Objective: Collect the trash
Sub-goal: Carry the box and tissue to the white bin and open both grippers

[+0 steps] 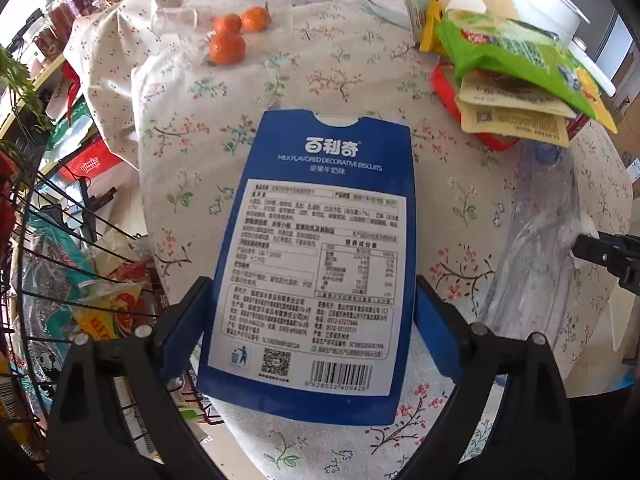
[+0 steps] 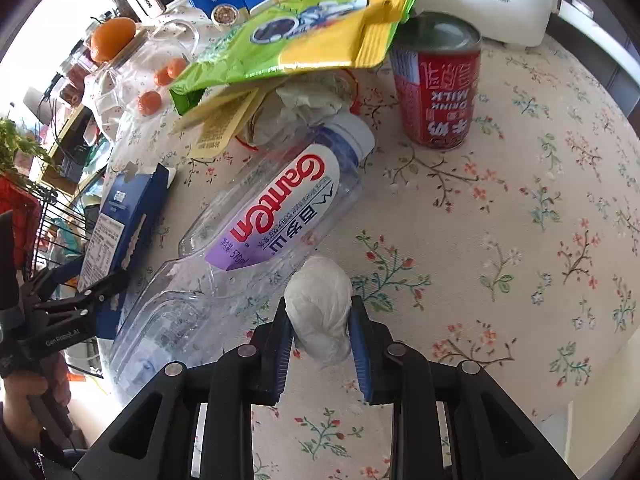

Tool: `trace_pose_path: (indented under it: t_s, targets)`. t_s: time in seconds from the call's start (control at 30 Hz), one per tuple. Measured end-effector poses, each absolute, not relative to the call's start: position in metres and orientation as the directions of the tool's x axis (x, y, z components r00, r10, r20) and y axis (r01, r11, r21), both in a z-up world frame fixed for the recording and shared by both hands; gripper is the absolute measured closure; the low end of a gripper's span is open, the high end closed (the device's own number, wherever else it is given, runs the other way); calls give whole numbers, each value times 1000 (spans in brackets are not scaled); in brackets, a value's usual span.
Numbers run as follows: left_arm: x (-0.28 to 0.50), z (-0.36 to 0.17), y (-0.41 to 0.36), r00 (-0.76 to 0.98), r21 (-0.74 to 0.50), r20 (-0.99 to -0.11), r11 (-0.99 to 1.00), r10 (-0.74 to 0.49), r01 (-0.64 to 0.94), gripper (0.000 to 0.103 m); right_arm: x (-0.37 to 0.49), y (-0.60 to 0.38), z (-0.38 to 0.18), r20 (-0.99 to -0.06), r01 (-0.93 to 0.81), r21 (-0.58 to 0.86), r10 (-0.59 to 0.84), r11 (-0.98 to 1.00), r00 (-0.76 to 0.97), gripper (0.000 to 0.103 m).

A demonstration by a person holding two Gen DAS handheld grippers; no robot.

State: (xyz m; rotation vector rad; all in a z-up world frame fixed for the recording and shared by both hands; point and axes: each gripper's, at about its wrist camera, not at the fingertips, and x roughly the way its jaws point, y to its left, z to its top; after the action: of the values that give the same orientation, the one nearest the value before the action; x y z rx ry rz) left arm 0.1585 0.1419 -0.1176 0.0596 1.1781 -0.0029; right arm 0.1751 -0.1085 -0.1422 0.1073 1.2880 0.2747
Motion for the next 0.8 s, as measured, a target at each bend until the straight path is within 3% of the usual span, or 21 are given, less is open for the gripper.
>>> trace_pose_path:
  t_s: [0.33, 0.8]
  targets:
    - [138, -56, 120, 538, -36, -841, 998, -62, 58, 8, 145, -179, -94, -889, -93, 265, 281, 960, 363, 75]
    - [93, -21, -52, 556, -67, -774, 913, -302, 402, 8, 76, -340, -69, -875, 109, 254, 180, 961, 450, 75]
